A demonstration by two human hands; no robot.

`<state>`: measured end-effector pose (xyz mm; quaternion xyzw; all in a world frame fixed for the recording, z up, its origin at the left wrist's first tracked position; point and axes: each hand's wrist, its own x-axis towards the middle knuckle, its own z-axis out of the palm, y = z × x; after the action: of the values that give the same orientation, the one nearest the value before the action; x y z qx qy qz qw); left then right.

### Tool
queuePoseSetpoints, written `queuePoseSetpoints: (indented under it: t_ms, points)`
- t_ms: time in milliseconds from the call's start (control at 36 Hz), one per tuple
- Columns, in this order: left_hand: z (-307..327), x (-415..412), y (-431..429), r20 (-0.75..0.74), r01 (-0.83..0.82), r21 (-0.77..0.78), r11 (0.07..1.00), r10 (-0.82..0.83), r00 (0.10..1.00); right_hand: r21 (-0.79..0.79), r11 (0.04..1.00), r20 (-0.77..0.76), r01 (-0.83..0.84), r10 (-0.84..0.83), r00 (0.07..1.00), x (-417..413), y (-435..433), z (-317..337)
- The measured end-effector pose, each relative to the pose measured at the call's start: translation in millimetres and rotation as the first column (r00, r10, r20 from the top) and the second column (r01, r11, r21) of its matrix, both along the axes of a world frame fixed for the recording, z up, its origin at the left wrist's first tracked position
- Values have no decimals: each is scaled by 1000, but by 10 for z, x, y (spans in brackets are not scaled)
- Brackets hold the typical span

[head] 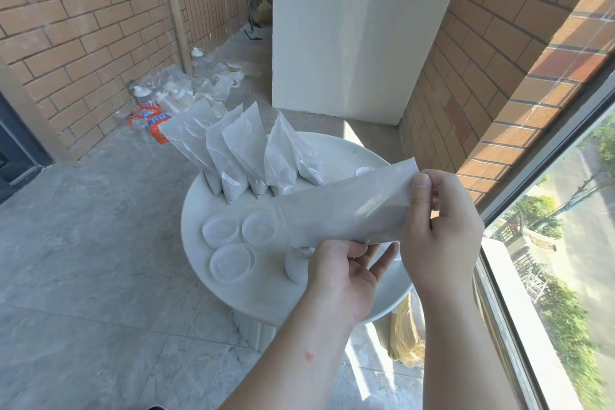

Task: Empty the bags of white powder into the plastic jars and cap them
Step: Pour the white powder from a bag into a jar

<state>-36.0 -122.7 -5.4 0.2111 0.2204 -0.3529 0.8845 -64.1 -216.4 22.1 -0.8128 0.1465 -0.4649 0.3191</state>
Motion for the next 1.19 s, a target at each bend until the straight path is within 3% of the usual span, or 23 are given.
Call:
queuePoseSetpoints:
  t_ms: [1194]
  points:
    - [-11,14,-8,-42,-25,4,1000,25,999,4,999,-37,33,-33,999,25,1,-13]
